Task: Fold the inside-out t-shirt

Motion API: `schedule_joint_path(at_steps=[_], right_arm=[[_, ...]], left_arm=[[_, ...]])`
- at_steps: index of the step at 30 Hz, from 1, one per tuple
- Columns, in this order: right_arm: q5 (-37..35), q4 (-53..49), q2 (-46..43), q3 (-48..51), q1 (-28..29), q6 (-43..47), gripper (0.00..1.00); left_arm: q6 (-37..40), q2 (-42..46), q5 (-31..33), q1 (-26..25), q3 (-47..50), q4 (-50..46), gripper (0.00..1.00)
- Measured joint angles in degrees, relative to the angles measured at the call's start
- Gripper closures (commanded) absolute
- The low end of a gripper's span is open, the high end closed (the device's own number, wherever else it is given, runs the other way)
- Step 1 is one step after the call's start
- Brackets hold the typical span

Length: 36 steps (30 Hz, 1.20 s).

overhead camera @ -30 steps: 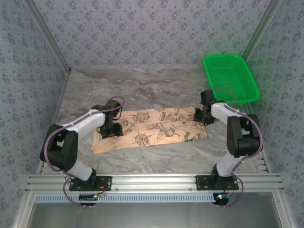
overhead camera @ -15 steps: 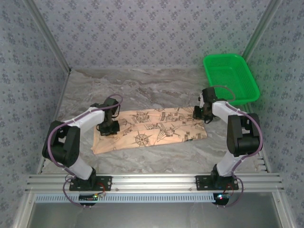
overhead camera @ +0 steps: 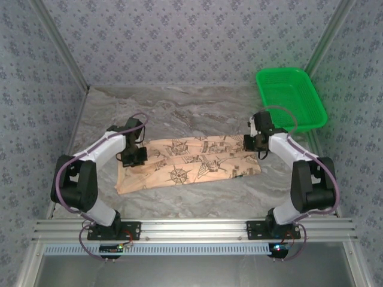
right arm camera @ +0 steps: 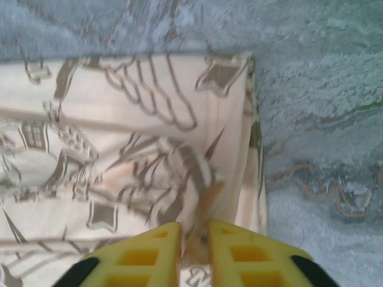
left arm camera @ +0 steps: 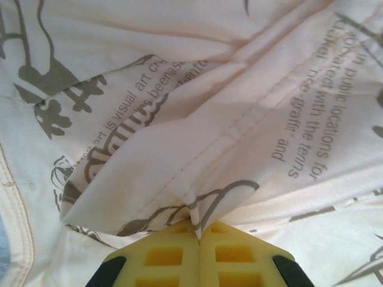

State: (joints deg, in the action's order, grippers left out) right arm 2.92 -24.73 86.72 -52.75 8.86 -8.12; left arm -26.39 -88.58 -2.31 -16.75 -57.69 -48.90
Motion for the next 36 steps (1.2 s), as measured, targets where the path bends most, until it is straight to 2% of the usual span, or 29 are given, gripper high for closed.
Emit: schedule_joint_path(at_steps=[4,7,11,15,20,24,28,30,35,36], right_arm=[[-3.2,-0.3,-1.6,5.6,0.2,-3.9,0.69],[-3.6,-1.7,-2.4,6.1,-0.4,-6.3,0.68],[-2.6,-2.9,-3.2,2.4,-1.4,-7.6,0.56],[0.2,-1.8,-0.5,-3.0,-3.1,-6.0,0.55],[5.1,-0.2,4.7,-4.2,-4.0,-4.3,0.65],[7.0,-0.4,7.5,-4.3,-4.0,-4.0,0.67],[7.3,-0.6,8.4,-4.5,-4.0,-2.7,0.86],[7.6,-0.6,8.4,-4.7,-4.0,-2.3,0.99],[8.5,-2.1,7.3,-4.8,-4.0,-1.9,1.0],[8.4,-2.8,6.6,-4.8,-4.0,-1.9,0.91]], left_arm=[[0.4,0.9,-1.7,0.0,0.5,-1.0,0.99],[0.8,1.9,-2.7,0.0,2.3,-1.3,0.99],[1.7,2.4,-3.1,0.6,3.5,-2.5,0.99],[1.9,3.1,-3.5,1.0,3.5,-2.6,0.99],[2.0,3.6,-3.9,1.0,3.5,-2.6,0.99],[2.3,3.9,-4.1,1.4,3.5,-2.6,0.99],[2.4,4.2,-4.2,1.8,3.5,-2.5,0.99],[2.4,4.2,-4.2,1.9,3.5,-2.6,0.99],[2.5,4.2,-4.7,2.4,3.5,-2.6,0.99],[2.6,4.2,-4.9,2.6,3.5,-2.6,0.99]])
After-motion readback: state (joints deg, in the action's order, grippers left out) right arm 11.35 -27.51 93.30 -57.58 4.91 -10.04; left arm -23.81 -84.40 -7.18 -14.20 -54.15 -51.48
